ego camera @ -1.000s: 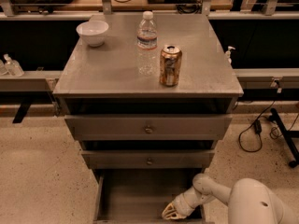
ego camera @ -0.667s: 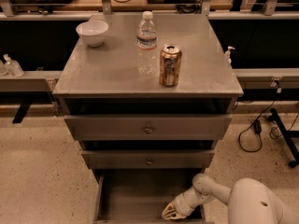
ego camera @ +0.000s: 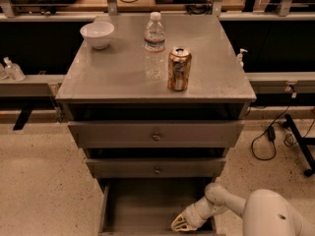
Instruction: Open bottom drawer
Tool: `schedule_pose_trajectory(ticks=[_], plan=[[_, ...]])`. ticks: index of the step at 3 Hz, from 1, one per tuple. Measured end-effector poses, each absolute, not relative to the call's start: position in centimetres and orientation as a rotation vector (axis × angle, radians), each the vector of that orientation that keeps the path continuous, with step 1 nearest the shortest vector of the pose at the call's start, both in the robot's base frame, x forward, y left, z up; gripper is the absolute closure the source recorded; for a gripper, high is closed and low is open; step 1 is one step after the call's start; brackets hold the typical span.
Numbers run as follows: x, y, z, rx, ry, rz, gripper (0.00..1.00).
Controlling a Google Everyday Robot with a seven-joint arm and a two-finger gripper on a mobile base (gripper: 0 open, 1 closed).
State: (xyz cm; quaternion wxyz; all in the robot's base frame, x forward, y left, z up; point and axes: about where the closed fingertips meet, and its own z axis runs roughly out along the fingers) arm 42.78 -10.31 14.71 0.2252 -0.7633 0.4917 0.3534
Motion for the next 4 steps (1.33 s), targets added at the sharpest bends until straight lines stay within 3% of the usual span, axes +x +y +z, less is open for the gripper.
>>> schedule_pose_trajectory(ticks=[4], plan=[[42.82, -10.32, 14.71, -2.105, 1.356, 0.975, 1.0]])
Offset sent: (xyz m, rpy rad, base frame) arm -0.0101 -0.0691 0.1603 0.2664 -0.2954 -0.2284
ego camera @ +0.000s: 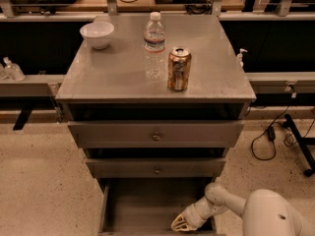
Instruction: Open bottom drawer
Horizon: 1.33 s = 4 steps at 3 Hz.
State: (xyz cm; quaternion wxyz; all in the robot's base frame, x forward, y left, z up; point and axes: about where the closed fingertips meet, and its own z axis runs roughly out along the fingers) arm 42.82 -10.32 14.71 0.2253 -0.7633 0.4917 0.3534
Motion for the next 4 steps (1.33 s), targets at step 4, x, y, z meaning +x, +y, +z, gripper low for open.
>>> schedule_pose_trajectory(ticks=[4], plan=[[44.0, -10.4, 15.1, -1.984, 1.477, 0.871, 0.91]])
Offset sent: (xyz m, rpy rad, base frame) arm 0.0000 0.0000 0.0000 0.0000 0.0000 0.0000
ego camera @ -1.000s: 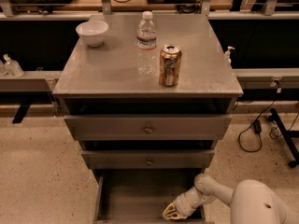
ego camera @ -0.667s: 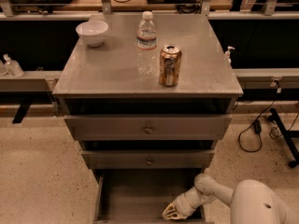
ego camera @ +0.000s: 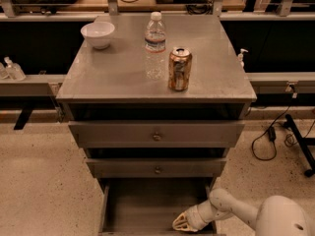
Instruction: Open bottom drawer
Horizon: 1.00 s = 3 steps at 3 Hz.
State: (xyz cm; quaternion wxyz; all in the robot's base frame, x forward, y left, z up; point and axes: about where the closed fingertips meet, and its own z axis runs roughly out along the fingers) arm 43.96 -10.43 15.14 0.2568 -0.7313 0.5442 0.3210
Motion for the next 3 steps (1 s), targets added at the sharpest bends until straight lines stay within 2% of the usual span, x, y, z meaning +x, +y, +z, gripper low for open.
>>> schedule_pose_trajectory(ticks=[1, 3], plan=[[45.0, -10.8, 15.7, -1.869, 1.551, 0.791, 1.0], [46.0, -10.2, 19.9, -1.735, 1.492, 0.801, 1.0]])
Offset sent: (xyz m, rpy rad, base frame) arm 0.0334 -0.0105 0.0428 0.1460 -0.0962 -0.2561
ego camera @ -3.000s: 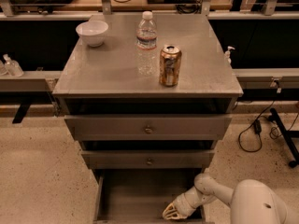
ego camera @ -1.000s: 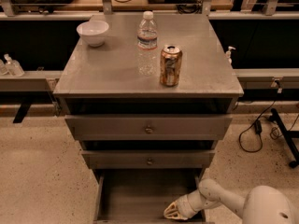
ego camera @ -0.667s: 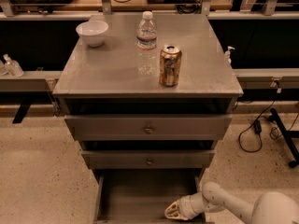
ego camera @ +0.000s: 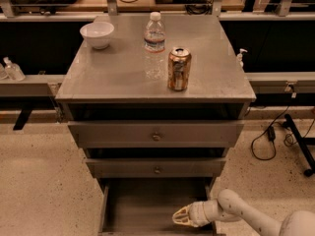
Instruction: Open bottom drawer
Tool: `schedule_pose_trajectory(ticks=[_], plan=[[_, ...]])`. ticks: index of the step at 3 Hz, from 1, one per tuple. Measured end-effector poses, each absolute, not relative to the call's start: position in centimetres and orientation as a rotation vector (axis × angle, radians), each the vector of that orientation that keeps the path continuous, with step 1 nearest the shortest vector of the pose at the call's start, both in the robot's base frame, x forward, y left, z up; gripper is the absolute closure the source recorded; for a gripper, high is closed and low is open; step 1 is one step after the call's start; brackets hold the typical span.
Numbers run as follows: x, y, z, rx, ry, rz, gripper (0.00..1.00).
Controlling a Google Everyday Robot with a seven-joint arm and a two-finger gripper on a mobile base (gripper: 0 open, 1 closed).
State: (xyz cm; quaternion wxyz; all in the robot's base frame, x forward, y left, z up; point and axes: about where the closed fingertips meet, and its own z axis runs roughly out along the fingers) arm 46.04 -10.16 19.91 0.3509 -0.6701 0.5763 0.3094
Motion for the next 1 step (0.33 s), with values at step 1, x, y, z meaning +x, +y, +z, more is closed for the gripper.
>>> schedule_pose_trajectory(ticks=[1], plan=[[45.9, -10.81, 23.88, -1.795, 1.547, 0.727, 0.75]])
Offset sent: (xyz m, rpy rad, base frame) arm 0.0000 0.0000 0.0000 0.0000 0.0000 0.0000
